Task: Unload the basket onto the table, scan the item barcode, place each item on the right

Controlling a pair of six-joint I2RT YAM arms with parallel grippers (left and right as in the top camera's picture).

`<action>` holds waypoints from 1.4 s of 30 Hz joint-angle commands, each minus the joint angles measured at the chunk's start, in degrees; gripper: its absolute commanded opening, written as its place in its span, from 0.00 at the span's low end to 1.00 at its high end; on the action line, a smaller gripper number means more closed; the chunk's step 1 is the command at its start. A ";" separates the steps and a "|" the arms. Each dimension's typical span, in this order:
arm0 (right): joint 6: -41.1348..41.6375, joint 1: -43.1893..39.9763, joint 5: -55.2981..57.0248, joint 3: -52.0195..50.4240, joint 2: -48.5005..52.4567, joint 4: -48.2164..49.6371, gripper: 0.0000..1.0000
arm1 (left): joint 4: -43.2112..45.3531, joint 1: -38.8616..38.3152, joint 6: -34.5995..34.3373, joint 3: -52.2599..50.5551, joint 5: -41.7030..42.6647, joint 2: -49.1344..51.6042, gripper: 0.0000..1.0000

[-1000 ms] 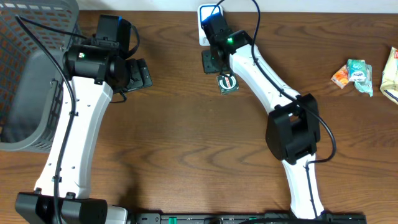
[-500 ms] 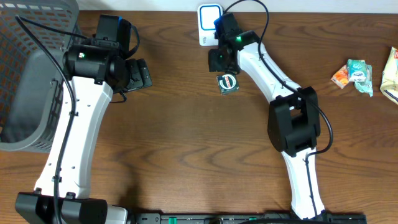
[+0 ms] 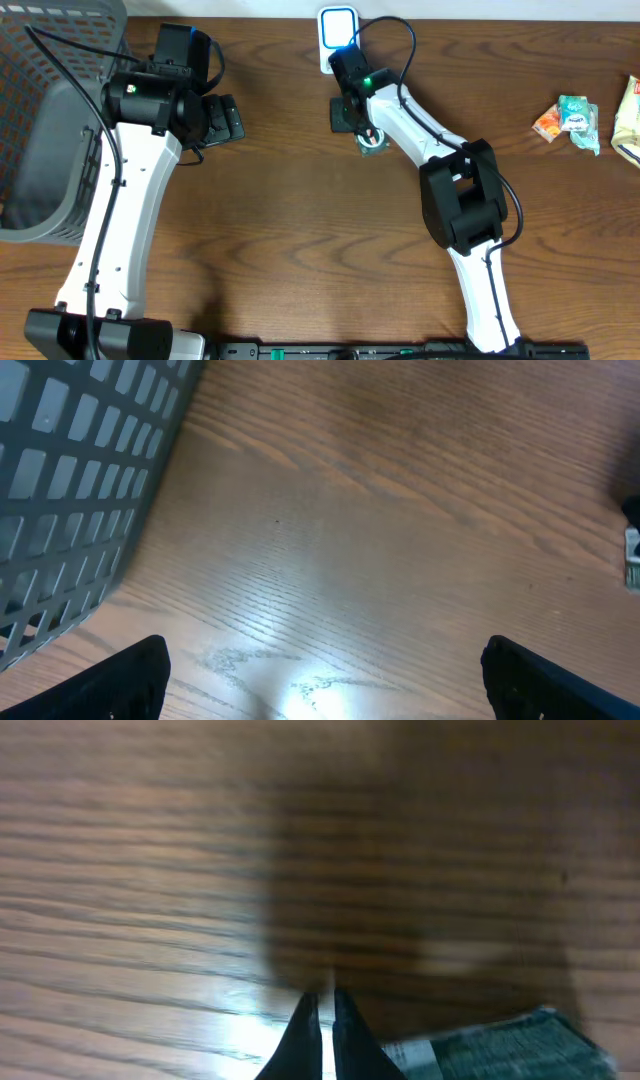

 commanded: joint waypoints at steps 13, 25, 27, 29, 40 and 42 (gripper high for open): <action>-5.14 -1.07 1.60 -1.22 -9.73 -14.10 0.22 | -0.17 0.15 0.57 0.52 -0.74 -0.39 0.98; -24.85 -8.17 -0.50 -1.22 -18.25 -13.42 0.98 | -0.17 0.15 0.57 0.52 -0.74 -0.39 0.97; -36.48 -9.42 -5.62 -1.27 -18.03 -16.09 0.99 | -0.17 0.15 0.55 0.52 -0.74 -0.39 0.98; -44.15 -10.29 -7.43 -1.27 -17.97 -19.04 0.99 | -0.17 0.15 0.57 0.52 -0.74 -0.39 0.98; -49.48 -11.23 -6.78 -1.42 -17.88 -19.96 0.99 | -0.17 0.15 0.57 0.52 -0.74 -0.39 0.98; -52.46 -11.32 -6.84 -1.57 -17.77 -19.82 0.99 | -0.17 0.15 0.55 0.52 -0.74 -0.39 0.98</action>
